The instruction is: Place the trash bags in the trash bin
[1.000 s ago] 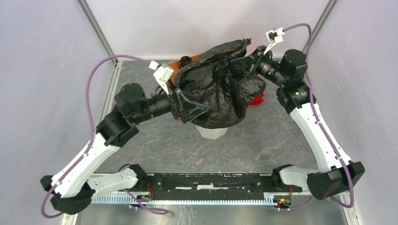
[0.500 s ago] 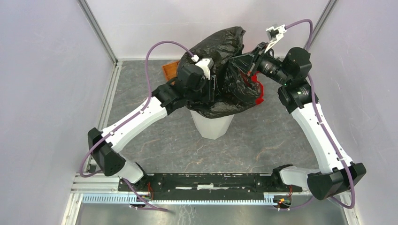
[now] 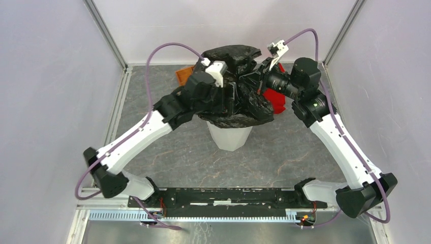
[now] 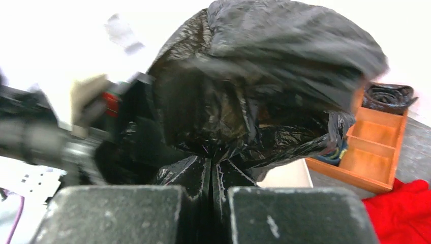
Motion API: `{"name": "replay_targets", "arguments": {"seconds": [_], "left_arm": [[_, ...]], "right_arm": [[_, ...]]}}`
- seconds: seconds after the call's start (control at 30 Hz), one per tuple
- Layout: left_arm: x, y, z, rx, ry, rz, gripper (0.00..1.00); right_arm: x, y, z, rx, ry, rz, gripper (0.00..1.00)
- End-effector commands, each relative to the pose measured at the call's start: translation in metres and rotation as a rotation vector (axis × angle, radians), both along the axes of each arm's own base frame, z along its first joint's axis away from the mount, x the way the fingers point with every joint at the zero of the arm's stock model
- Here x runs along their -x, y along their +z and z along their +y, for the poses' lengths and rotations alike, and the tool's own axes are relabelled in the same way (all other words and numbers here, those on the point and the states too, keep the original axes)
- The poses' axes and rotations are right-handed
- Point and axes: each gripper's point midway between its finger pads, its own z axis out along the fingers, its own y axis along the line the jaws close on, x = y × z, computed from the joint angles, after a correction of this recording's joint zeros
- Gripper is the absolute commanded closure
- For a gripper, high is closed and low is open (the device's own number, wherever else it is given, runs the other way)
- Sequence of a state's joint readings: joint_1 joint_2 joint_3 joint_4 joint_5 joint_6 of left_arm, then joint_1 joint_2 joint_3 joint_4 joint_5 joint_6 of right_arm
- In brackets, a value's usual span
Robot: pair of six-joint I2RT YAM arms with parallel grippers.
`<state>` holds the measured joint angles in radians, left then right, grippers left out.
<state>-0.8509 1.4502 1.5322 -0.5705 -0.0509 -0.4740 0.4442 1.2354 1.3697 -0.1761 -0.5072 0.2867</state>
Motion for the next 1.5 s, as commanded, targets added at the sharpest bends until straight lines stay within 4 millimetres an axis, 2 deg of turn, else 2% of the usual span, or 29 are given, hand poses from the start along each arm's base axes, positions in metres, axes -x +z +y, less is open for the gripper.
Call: {"name": "replay_targets", "arguments": {"seconds": [0.0, 0.1, 0.2, 0.27, 0.37, 0.53, 0.67, 0.73, 0.87, 1.0, 1.07, 1.1, 1.2, 1.27, 1.37, 1.47], "left_arm": [[0.029, 0.079, 0.027, 0.132, -0.048, -0.159, 0.09], [0.038, 0.097, 0.057, 0.13, 0.011, -0.213, 0.01], [0.04, 0.108, 0.091, 0.099, 0.113, -0.268, 0.0], [0.03, 0.106, 0.114, 0.052, 0.223, -0.284, 0.0], [0.007, 0.102, 0.137, -0.009, 0.349, -0.275, 0.0], [-0.042, 0.092, 0.149, 0.083, 0.36, -0.173, 0.0], [-0.062, 0.091, 0.116, 0.198, 0.19, -0.155, 0.0], [-0.065, 0.096, 0.102, 0.238, 0.129, -0.165, 0.07], [-0.052, 0.119, 0.082, 0.376, 0.008, -0.221, 0.3], [-0.034, 0.115, 0.064, 0.422, -0.078, -0.187, 0.74], [-0.024, 0.107, 0.054, 0.408, -0.092, -0.16, 0.91], [-0.017, 0.102, 0.048, 0.399, -0.098, -0.151, 0.95], [0.009, 0.085, 0.025, 0.333, -0.119, -0.147, 0.98], [0.015, 0.066, 0.018, 0.248, -0.081, -0.142, 0.98], [0.006, 0.026, 0.009, 0.148, -0.05, -0.06, 0.98], [-0.008, -0.006, 0.008, 0.053, -0.004, -0.018, 0.98]], "right_arm": [[0.001, 0.02, -0.016, 0.014, -0.073, -0.092, 1.0], [0.001, 0.019, -0.016, 0.022, -0.075, -0.087, 1.0], [0.001, 0.018, -0.017, 0.027, -0.075, -0.087, 1.0], [0.003, 0.019, -0.016, 0.022, -0.068, -0.086, 1.0], [0.008, 0.024, -0.011, 0.002, -0.029, -0.089, 1.0], [0.012, 0.025, -0.008, -0.002, -0.003, -0.083, 1.0], [0.015, 0.027, -0.008, -0.006, 0.003, -0.089, 0.99], [0.016, 0.028, -0.007, -0.011, 0.015, -0.088, 0.99], [0.018, 0.028, -0.007, -0.018, 0.019, -0.09, 1.0], [0.017, 0.029, -0.006, -0.027, 0.021, -0.092, 1.0], [0.016, 0.029, -0.005, -0.031, 0.025, -0.092, 1.0], [0.015, 0.03, -0.004, -0.034, 0.025, -0.093, 1.0], [0.014, 0.031, -0.002, -0.035, 0.028, -0.092, 1.0], [0.013, 0.03, 0.001, -0.033, 0.033, -0.087, 0.99], [0.013, 0.029, 0.011, -0.036, 0.052, -0.082, 1.0], [0.011, 0.027, 0.022, -0.045, 0.058, -0.069, 1.0]]}}
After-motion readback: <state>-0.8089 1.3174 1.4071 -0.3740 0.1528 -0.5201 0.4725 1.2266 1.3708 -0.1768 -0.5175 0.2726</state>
